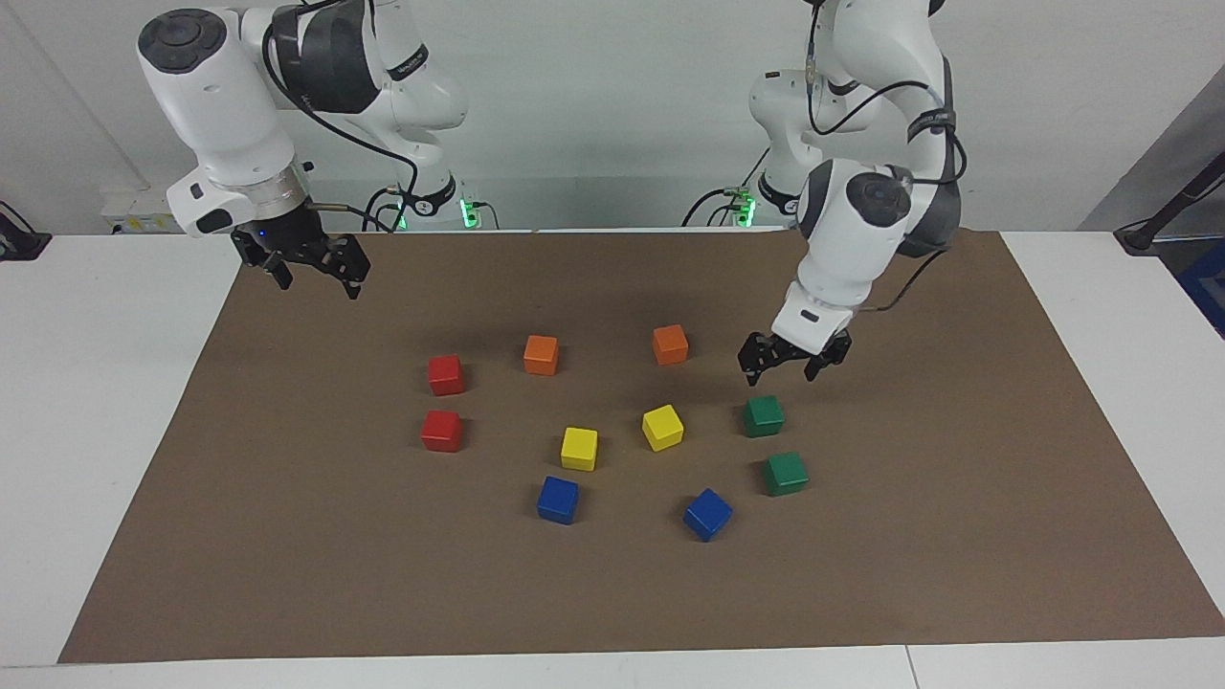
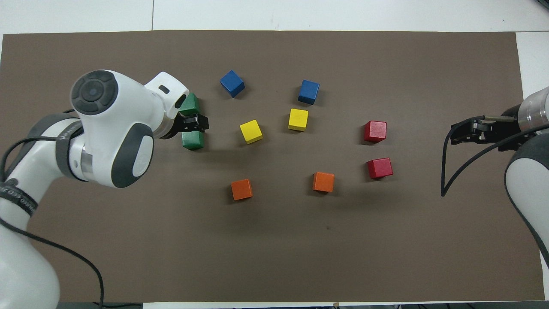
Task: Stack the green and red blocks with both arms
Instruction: 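Reach and grasp the nearer green block with the left gripper, then grasp the red block with the right gripper while the left gripper lifts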
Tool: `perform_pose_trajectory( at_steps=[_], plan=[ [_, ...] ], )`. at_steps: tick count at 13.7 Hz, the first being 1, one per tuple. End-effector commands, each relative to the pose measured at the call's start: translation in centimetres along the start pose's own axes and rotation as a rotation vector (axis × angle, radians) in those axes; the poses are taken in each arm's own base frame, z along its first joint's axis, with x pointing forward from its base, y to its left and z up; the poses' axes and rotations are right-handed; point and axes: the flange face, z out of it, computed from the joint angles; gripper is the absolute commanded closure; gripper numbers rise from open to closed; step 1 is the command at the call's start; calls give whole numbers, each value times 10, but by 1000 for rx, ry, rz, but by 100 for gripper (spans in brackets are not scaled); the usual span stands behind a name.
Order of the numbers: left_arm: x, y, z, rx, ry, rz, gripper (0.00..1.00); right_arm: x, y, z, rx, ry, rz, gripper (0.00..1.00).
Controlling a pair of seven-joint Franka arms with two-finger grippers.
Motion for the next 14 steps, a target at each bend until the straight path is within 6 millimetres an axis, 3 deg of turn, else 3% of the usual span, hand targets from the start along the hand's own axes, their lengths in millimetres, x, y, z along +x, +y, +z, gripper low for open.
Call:
perform_pose_trajectory(
  at_steps=[1,6,10,12,13,14],
  plan=[
    [8,0,33,58,10,30,0,-9,-8,18,21,15,28,0],
    [0,-3,69,59,42,-37,0,-8,-48,80,80,4,130,0],
    [-13,-2,82,70,25,-26,0,-20,-80,132,90,9,92,0],
    [-14,-2,82,71,22,-29,0,-30,-92,145,86,8,55,0],
    [-16,-3,84,73,18,-29,2,-31,-92,153,85,8,16,0],
    [-17,-4,85,74,17,-29,11,-33,-91,163,88,25,-51,0]
  ],
)
